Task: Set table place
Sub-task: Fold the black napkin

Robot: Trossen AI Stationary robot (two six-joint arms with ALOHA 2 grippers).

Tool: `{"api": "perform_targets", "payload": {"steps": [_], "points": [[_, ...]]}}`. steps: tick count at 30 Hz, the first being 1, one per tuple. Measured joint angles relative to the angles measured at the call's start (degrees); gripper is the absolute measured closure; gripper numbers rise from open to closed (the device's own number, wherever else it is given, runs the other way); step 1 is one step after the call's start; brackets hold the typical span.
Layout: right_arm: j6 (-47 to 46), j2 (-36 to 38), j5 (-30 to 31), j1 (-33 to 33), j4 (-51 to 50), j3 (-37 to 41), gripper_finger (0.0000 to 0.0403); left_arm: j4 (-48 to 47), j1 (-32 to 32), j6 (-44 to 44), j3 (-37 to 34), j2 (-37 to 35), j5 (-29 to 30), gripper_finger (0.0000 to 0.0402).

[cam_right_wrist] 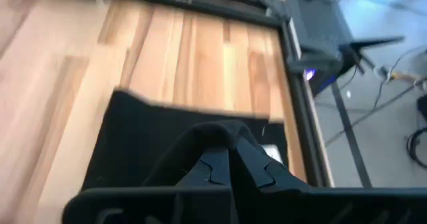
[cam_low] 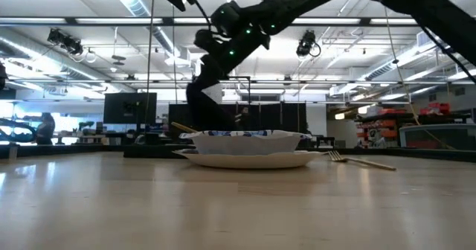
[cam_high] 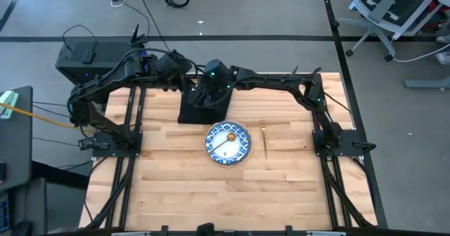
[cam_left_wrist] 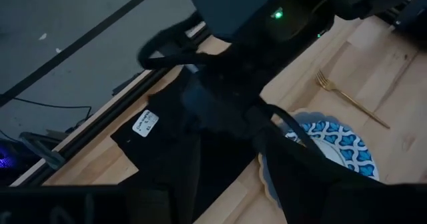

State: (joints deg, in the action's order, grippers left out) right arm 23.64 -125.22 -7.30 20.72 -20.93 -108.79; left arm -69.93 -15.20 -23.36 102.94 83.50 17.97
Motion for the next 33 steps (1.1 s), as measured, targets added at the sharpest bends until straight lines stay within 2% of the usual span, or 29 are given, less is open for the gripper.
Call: {"api": "perform_targets", "payload": {"steps": [11, 26, 33], "points": [[0.1, -5.8, -3.3, -0.5, 0.3, -9.6, 0.0403, 0.0, 0.0, 0.5, 0.0, 0.0, 0.0, 0.0225], [0.1, -7.8, -3.1, -0.9, 6.0, -10.1, 0.0403, 0.0, 0.0, 0.4, 0.0, 0.0, 0.0, 0.0229], [-2.9, -10.5, -2.4, -1.3, 7.4, -10.0, 0.0403, 0.0, 0.0, 0.4, 0.0, 0.1, 0.0, 0.0224]]}}
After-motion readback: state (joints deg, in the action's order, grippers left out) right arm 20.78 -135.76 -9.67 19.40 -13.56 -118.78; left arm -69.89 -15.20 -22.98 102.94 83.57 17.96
